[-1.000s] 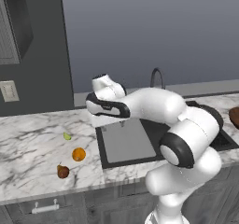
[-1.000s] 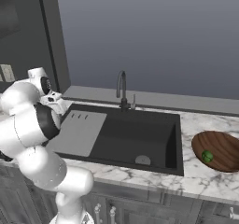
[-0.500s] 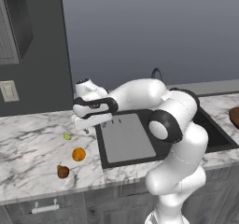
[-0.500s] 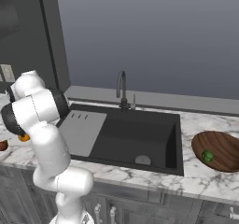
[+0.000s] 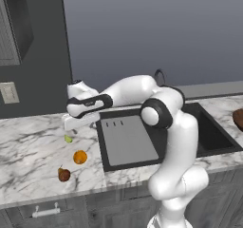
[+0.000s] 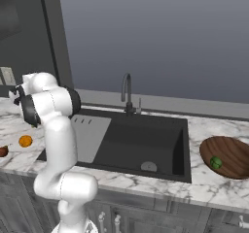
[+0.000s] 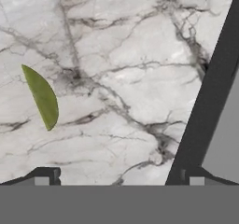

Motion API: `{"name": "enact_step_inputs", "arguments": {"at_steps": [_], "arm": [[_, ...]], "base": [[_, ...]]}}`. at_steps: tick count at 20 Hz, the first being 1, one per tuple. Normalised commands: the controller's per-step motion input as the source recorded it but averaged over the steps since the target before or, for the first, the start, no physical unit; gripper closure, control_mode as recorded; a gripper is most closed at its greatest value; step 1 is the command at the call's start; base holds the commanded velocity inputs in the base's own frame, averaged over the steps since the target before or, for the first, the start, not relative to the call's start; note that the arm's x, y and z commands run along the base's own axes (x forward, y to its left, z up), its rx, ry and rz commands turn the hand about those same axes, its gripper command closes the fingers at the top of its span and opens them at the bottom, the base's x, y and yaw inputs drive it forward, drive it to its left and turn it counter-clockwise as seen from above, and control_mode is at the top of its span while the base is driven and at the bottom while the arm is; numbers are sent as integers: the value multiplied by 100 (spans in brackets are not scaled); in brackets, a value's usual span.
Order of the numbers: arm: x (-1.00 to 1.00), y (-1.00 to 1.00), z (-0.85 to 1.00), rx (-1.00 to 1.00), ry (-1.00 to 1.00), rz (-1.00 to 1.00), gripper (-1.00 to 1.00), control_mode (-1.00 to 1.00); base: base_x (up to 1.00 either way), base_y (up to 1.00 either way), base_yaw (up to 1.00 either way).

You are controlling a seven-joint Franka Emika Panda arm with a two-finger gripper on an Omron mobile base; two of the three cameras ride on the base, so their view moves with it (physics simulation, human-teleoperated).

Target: There is a mixed pile of frozen fruits and vegetables on the counter. Locate all the frozen vegetables and place the items in a bowl on the counter. Take all the frozen fruits and defrost them in a running sink.

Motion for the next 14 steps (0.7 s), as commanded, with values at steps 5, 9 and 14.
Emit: {"name": "enact_step_inputs", "arguments": {"at_steps": [5, 9, 14], "arm": [[4, 56, -7, 0, 7, 6, -100, -100], [0, 34, -9, 0, 5, 3, -100, -100], [9, 9, -29, 3, -2, 0, -100, -100]], "base": [[0, 0, 0], [0, 0, 0], [0, 0, 0]]}}
